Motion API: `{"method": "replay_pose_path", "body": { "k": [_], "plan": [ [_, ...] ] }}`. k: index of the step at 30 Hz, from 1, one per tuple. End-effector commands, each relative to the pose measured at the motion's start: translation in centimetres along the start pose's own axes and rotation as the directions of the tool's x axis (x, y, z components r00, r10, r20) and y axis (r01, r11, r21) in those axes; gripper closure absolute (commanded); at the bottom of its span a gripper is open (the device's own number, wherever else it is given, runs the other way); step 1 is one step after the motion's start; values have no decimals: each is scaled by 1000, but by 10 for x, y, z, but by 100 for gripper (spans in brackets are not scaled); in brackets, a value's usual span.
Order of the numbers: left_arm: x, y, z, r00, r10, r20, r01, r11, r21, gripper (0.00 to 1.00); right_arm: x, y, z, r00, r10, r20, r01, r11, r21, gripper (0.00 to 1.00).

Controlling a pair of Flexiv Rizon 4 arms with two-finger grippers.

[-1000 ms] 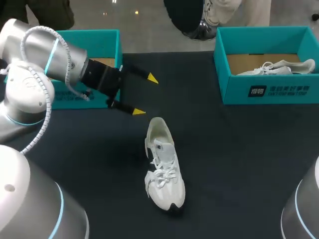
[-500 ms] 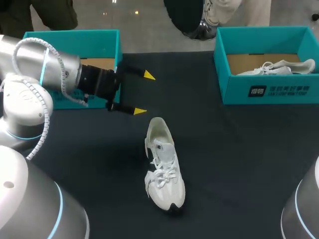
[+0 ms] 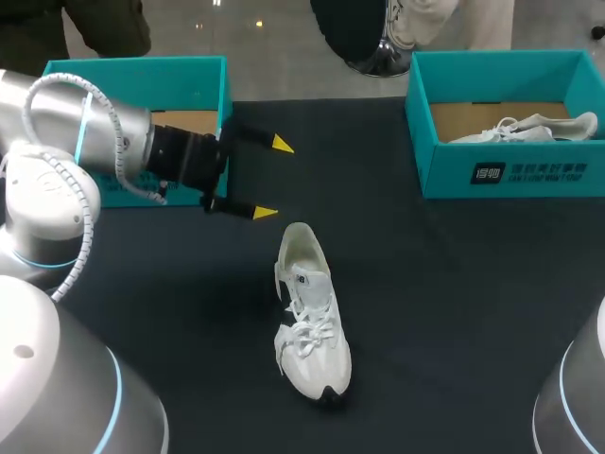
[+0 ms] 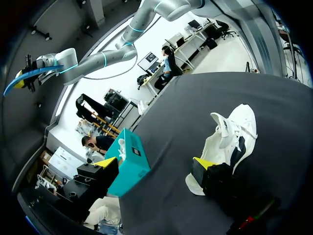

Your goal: Take the shoe out of the shoebox, open the shoe tongue, remove and reinsert the insole, then place the shoe into the shoebox

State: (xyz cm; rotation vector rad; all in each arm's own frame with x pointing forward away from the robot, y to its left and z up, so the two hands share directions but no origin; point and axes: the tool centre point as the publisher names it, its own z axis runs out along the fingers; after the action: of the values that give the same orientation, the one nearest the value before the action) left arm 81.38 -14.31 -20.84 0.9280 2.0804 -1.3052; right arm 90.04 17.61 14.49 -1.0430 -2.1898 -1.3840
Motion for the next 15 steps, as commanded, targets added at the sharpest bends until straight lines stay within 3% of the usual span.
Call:
{"method": "replay_pose_path", "body": {
  "k": [1,6,15],
  "plan": [
    [0,1,1,1000,2,1,-2,1000,0,0,0,1,0,1000,1,3,-1,1000,2,100],
    [-10,-7,-5,981,166,104,-173,983,62,0,0,1,0,1000,1,3,-1,1000,2,100],
    [-22,-6,-9,933,260,250,-297,947,122,0,0,1,0,1000,1,3,-1,1000,2,100]
  ]
}}
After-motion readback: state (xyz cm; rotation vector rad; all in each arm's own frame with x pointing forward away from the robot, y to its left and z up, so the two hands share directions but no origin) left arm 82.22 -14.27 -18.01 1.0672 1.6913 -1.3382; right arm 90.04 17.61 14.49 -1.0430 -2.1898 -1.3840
